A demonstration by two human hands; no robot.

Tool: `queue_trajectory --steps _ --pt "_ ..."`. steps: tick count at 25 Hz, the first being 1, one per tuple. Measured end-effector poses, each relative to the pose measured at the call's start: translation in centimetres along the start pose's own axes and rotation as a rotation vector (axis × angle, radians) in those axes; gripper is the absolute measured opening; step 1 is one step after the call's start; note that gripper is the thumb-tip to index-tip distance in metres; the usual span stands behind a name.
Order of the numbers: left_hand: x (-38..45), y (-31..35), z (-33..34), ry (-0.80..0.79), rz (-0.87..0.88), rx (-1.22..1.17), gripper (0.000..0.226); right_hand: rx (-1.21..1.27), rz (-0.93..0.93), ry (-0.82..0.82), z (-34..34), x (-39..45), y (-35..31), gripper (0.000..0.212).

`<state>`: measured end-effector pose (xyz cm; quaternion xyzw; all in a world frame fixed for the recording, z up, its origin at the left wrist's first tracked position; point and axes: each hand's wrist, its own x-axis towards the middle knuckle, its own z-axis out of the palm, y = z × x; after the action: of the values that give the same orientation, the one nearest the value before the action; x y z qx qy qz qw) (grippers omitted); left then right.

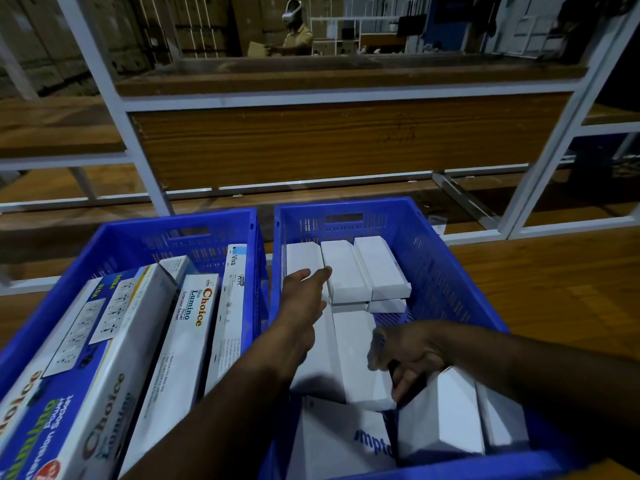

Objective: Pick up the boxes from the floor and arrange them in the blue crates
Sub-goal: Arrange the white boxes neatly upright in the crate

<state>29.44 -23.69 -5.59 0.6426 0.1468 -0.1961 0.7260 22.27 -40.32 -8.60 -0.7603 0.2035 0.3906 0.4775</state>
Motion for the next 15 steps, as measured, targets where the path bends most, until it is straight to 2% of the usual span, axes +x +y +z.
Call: queue_trajectory --steps 6,8,11,13,15 --pt "-0.5 0.3 0.0 -0.013 -0.008 0.018 0.052 0.037 -0.161 0.094 -0.4 0.3 0.1 0.028" --pt "-0.6 0.2 0.1 -0.018 -0.009 0.017 0.05 -0.211 -0.213 0.105 -0.5 0.0 0.1 0.033" --pt "-0.6 0.2 0.1 -0.008 -0.012 0.015 0.049 -0.864 -0.143 0.048 0.5 -1.3 -0.5 0.046" --pt "-0.4 0.2 0.1 -0.003 -0.016 0.014 0.049 -0.969 -0.115 -0.005 0.7 -1.3 -0.6 0.043" --pt "-0.2 0.1 0.0 0.0 -0.032 0.011 0.049 -0.919 -0.127 -0.066 0.7 -1.1 -0.7 0.033"
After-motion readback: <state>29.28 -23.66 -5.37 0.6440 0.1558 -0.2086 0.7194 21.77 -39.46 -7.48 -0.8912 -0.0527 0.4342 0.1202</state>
